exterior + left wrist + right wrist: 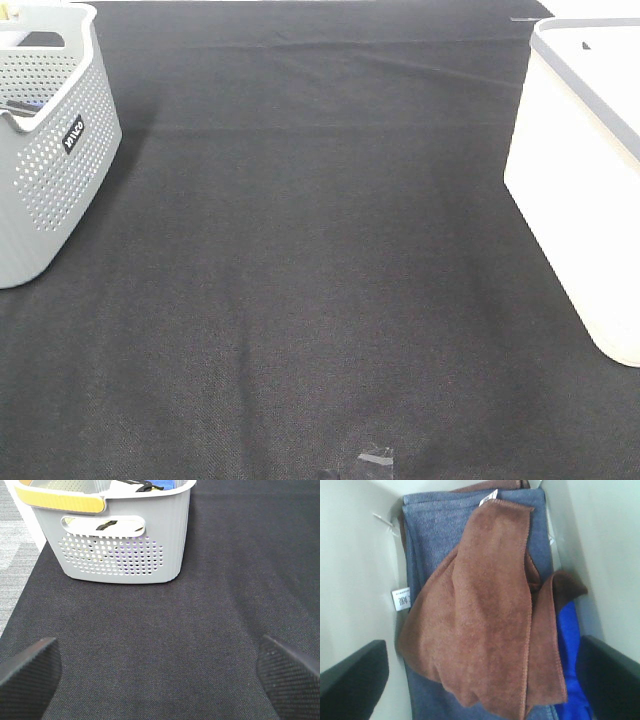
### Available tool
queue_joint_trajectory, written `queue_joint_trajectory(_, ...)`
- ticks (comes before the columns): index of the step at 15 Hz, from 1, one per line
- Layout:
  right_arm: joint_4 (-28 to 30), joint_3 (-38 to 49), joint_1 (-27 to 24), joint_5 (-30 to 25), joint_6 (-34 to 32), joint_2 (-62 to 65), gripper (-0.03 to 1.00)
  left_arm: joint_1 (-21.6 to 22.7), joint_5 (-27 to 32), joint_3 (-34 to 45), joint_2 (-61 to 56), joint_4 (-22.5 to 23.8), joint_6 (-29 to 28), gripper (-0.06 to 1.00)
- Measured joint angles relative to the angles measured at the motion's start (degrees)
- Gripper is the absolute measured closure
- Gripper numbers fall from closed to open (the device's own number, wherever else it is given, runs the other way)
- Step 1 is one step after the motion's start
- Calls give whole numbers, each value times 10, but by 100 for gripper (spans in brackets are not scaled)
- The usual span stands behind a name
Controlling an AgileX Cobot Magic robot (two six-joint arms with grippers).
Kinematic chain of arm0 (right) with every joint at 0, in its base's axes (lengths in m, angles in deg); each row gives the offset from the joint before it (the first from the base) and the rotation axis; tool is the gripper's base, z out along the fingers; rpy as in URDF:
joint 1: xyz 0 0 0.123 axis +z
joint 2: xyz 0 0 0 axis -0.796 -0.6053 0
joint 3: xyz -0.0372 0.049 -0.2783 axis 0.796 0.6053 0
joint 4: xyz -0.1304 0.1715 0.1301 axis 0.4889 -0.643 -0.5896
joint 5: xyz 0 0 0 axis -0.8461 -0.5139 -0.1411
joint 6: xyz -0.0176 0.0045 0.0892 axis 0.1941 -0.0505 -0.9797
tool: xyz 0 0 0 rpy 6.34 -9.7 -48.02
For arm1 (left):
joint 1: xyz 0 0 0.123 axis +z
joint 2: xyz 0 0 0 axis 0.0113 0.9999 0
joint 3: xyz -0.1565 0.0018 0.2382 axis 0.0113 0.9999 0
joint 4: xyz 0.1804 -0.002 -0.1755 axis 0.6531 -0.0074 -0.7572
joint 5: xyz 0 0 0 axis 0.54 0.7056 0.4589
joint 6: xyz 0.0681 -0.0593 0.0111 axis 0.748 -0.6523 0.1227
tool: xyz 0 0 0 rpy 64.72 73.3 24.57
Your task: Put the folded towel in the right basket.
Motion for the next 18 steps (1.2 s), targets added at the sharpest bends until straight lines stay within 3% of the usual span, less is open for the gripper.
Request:
queue_joint_trajectory(6,-6,0,5,-65,0,80,0,0,0,0,0,0,0,-4)
queue_joint_trajectory(10,-1,0,111,-70,-41,172,0,0,0,0,0,0,0,-4)
queue_joint_trajectory(11,-1,0,111,-70,-41,172,0,0,0,0,0,0,0,-4)
queue_joint_trajectory(12,22,2,146,-78,-81,203,0,0,0,0,0,0,0,-4)
queue_joint_trajectory(14,62,41,176,-82,-119,265,0,0,0,0,0,0,0,-4)
queue_joint_trajectory(18,74,197,182,-80,-136,451,0,0,0,0,0,0,0,-4)
